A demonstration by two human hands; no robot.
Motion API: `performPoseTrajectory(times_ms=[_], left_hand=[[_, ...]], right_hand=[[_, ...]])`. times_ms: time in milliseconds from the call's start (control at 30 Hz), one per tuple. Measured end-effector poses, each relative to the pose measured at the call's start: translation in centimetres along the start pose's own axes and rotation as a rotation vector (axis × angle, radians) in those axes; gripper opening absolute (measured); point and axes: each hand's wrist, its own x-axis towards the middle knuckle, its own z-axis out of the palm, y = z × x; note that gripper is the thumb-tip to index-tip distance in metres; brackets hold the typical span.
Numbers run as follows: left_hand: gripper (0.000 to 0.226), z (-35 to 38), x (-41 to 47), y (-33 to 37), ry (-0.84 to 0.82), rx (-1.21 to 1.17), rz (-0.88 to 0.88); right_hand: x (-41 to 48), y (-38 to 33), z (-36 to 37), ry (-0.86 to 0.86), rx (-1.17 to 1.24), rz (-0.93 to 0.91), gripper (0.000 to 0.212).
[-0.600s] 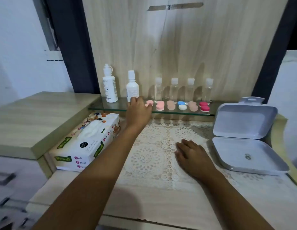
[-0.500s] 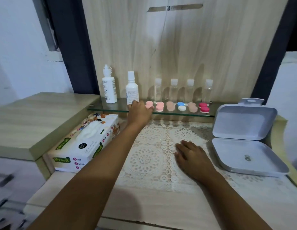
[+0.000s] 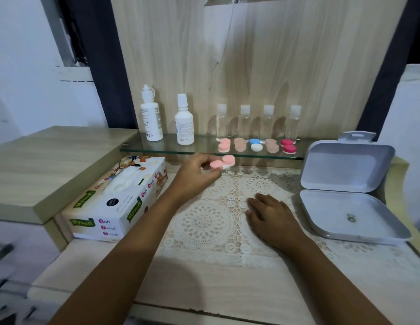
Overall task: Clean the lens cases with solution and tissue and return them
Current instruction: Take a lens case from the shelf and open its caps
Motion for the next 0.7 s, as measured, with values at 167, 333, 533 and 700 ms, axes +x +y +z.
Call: performPoseTrajectory(times_ms=[167, 333, 533, 700], left_hand=[[0.025, 1.8, -2.9, -1.6, -0.207, -0.04, -0.056], [0.034, 3.7, -3.4, -2.6, -0.313, 0.137, -0.018], [0.048, 4.3, -3.4, -3.4, -0.34, 0.28, 0.033], [0.043, 4.4, -3.3, -3.8, -0.34, 0.316, 0.039]], right_hand=[[0.2, -0.1, 0.0, 0.019, 0.041, 0.007, 0.045], [0.4, -0.2, -0.1, 0.076, 0.199, 0.049, 0.059], [-0.3, -0.8, -0.4, 0.083, 0.143, 0.022, 0.055], [-0.1, -0.5, 0.0, 0.104, 0.046, -0.016, 0.032]])
